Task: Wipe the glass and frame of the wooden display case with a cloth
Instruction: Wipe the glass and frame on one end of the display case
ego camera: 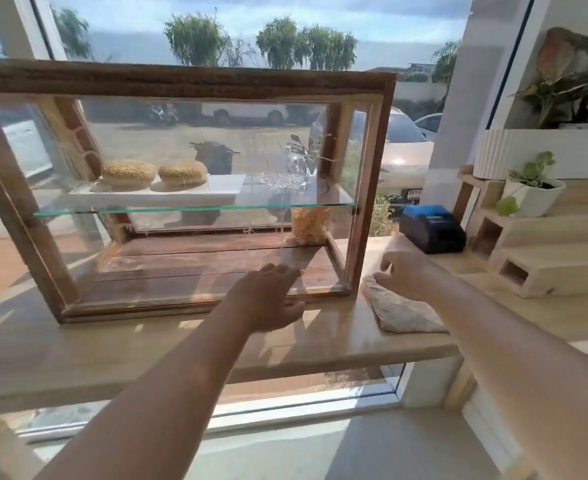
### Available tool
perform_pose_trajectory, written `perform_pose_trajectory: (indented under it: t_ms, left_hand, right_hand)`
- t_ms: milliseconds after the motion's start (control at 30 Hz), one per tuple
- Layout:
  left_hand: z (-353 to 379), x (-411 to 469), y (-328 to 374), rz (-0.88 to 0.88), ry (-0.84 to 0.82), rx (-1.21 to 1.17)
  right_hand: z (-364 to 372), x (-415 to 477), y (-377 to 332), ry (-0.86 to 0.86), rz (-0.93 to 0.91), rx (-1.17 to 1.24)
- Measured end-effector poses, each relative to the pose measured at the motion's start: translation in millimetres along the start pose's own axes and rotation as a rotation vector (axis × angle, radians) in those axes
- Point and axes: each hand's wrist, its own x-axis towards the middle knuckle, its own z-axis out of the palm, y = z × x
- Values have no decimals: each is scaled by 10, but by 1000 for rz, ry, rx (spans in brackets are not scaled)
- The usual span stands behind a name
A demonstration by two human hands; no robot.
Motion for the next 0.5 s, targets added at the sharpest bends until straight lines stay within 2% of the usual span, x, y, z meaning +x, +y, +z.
perform_pose_trajectory:
  t_ms: [167, 267, 400, 500]
  left_hand:
    - [335, -15, -52, -13, -89, -26]
    - [493, -5, -71, -6, -61, -67]
    - [583, 35, 22, 163, 4, 15]
    - [587, 69, 111, 232, 2, -75]
  right_hand:
    - [361, 35, 218, -84, 185, -40]
    - [506, 94, 340, -151, 257, -61]
    - [675, 142, 396, -208, 357, -51]
    - [758, 192, 415, -258, 425, -13]
